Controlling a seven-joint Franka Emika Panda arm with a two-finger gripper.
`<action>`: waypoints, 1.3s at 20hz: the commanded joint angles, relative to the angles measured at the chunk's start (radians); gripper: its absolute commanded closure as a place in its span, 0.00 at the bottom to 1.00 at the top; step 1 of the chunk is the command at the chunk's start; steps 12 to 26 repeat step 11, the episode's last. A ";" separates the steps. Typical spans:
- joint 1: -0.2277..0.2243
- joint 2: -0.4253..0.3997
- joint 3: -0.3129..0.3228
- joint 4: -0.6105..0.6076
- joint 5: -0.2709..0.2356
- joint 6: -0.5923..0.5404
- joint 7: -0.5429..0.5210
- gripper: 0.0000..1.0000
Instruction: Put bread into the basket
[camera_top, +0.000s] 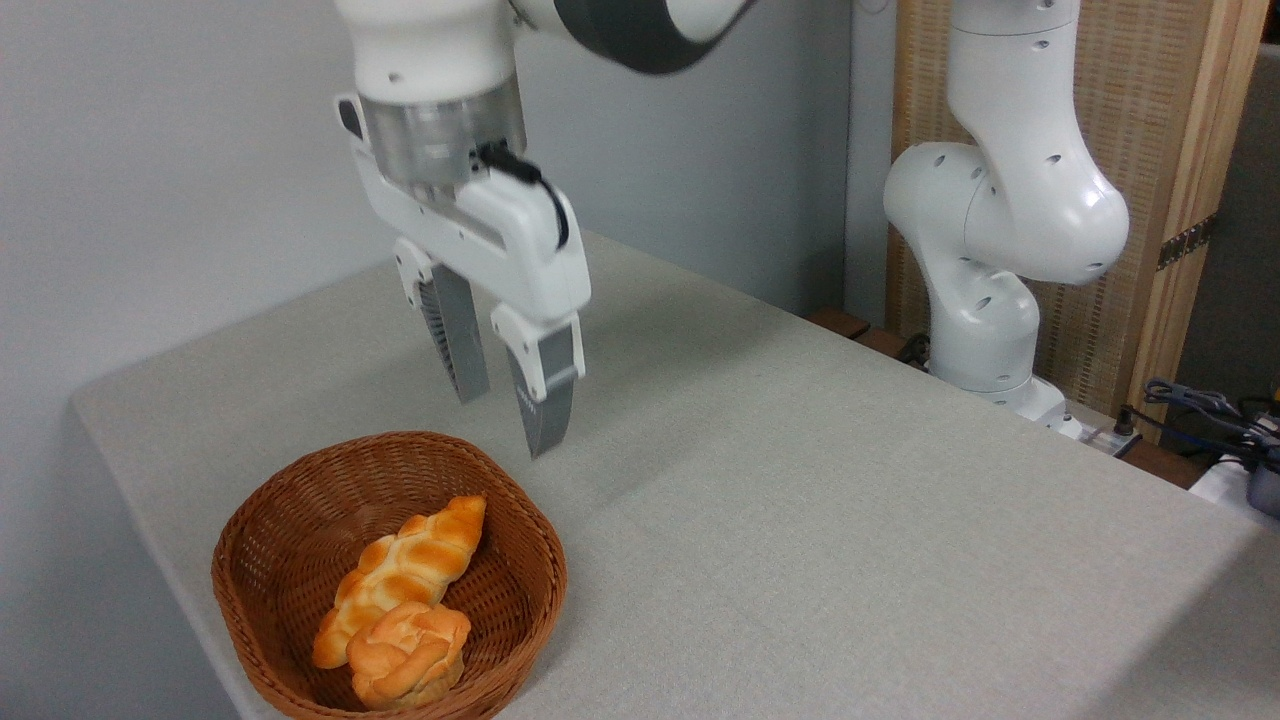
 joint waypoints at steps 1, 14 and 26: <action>0.000 -0.023 -0.065 0.012 0.074 -0.028 -0.143 0.00; 0.000 -0.060 -0.036 0.004 0.061 -0.024 -0.102 0.00; 0.000 -0.060 -0.036 0.004 0.061 -0.024 -0.102 0.00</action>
